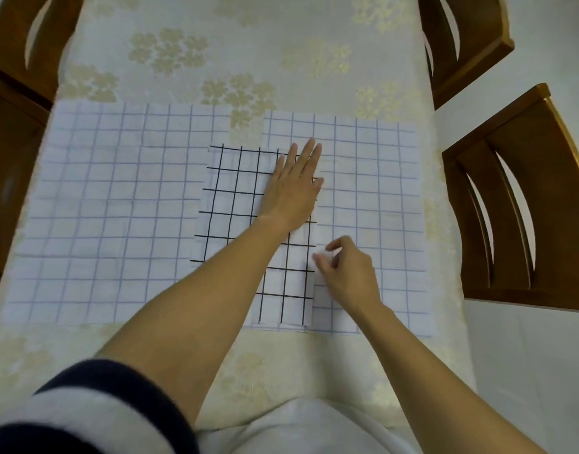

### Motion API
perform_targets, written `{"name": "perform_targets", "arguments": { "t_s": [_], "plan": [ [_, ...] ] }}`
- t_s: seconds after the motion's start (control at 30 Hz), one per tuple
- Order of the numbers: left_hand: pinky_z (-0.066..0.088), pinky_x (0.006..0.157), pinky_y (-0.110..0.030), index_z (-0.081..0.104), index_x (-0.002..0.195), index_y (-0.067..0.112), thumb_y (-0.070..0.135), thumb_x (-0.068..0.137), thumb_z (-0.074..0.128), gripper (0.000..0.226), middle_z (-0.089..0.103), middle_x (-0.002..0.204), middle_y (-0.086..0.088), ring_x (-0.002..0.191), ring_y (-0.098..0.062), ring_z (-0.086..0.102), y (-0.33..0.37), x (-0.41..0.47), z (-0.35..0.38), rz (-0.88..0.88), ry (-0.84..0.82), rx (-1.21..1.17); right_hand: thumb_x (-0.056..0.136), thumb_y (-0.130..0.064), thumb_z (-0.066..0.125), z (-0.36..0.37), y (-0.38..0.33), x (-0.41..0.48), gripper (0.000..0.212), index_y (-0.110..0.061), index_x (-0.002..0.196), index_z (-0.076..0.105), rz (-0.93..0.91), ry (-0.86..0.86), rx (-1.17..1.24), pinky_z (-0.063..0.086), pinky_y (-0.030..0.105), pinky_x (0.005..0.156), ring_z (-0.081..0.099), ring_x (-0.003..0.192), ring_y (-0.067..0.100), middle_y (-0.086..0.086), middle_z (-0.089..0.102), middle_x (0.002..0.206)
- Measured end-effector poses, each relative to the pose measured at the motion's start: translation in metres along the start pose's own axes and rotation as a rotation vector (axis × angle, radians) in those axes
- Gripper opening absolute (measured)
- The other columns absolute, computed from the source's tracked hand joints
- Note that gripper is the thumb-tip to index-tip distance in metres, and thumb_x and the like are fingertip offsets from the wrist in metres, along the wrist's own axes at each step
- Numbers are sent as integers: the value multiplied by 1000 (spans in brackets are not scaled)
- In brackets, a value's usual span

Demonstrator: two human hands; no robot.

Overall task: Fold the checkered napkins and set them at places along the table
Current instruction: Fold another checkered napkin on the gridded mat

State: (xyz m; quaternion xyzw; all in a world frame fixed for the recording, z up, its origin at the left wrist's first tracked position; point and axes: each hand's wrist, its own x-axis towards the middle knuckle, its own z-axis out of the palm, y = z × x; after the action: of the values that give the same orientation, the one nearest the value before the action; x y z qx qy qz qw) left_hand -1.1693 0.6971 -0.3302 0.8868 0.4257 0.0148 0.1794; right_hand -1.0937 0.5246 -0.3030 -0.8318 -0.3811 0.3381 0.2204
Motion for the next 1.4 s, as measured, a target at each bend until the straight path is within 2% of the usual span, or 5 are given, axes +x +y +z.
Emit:
{"name": "perform_targets", "arguments": {
  "t_s": [0.2, 0.37, 1.13, 1.3, 1.4],
  "plan": [
    [15, 127, -48, 18, 160, 5, 18, 105, 35, 58, 13, 169, -12, 157, -31, 7, 19, -102, 27, -91, 164, -27, 98, -15, 60, -8, -9, 58, 32, -11, 130, 63, -541, 108, -186, 45, 36, 100, 59, 117, 25, 5, 65, 126],
    [13, 127, -45, 7, 163, 12, 51, 106, 22, 70, 3, 170, -7, 157, -26, 1, 29, -134, 69, -94, -20, 61, 105, -30, 48, -9, 12, 102, 48, -18, 151, 45, -739, -75, -627, 19, 50, 122, 29, 149, 33, 1, 45, 156],
    [-4, 126, -49, -6, 162, 31, 70, 100, 13, 76, -18, 169, 0, 154, -21, -21, 31, -134, 54, -90, -69, -93, 108, -49, 17, -6, -25, 155, 61, -22, 162, 9, -616, -129, -856, -2, 48, 125, -4, 156, 29, 0, 3, 170],
    [5, 128, -43, 26, 160, 13, 39, 106, 37, 60, 19, 169, -3, 158, -21, 3, -3, -138, 22, -267, 324, -236, 107, -43, 22, 21, -50, 131, 60, -14, 159, 25, -927, -169, -736, 9, 42, 126, 13, 155, 28, 7, 20, 166],
    [4, 127, -50, 6, 163, 15, 52, 105, 31, 74, 0, 171, -8, 157, -27, -8, -32, -139, 28, -351, 124, -17, 110, -40, 23, 40, -54, 128, 56, -14, 160, 24, -979, -254, -737, 10, 40, 126, 13, 155, 26, 6, 20, 166]
  ]
}}
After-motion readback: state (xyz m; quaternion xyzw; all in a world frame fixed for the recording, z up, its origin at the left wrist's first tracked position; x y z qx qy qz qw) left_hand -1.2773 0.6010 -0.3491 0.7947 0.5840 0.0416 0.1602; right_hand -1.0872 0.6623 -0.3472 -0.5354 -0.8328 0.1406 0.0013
